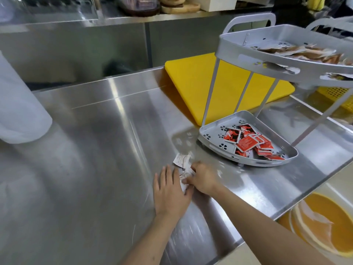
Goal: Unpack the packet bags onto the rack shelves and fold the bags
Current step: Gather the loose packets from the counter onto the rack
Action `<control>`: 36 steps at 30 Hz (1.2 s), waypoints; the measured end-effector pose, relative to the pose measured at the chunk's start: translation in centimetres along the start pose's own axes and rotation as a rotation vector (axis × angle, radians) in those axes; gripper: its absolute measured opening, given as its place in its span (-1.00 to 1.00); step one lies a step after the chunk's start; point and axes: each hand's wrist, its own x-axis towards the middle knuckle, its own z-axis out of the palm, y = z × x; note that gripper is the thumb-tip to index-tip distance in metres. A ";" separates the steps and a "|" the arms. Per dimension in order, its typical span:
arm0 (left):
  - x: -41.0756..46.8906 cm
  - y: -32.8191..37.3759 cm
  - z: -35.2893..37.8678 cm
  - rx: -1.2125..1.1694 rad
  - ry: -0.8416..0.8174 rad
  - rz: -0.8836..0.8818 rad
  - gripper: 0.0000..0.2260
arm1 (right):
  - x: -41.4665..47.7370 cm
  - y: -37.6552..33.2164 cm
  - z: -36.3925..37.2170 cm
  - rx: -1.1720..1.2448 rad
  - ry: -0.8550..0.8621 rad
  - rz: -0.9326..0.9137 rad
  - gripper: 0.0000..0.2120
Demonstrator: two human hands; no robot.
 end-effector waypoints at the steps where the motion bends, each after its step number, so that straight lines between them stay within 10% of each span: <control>1: 0.0 0.0 0.0 -0.014 0.005 -0.006 -0.39 | -0.1 -0.1 -0.5 0.047 -0.029 -0.022 -0.70; 23: 0.3 0.6 -0.4 0.079 -0.033 0.004 -0.41 | 3.6 -2.0 -2.2 0.176 0.013 -0.046 -0.76; 36: 2.5 1.8 0.3 0.105 -0.102 0.158 -0.39 | -5.5 -9.0 -18.0 0.280 0.337 -0.408 -0.77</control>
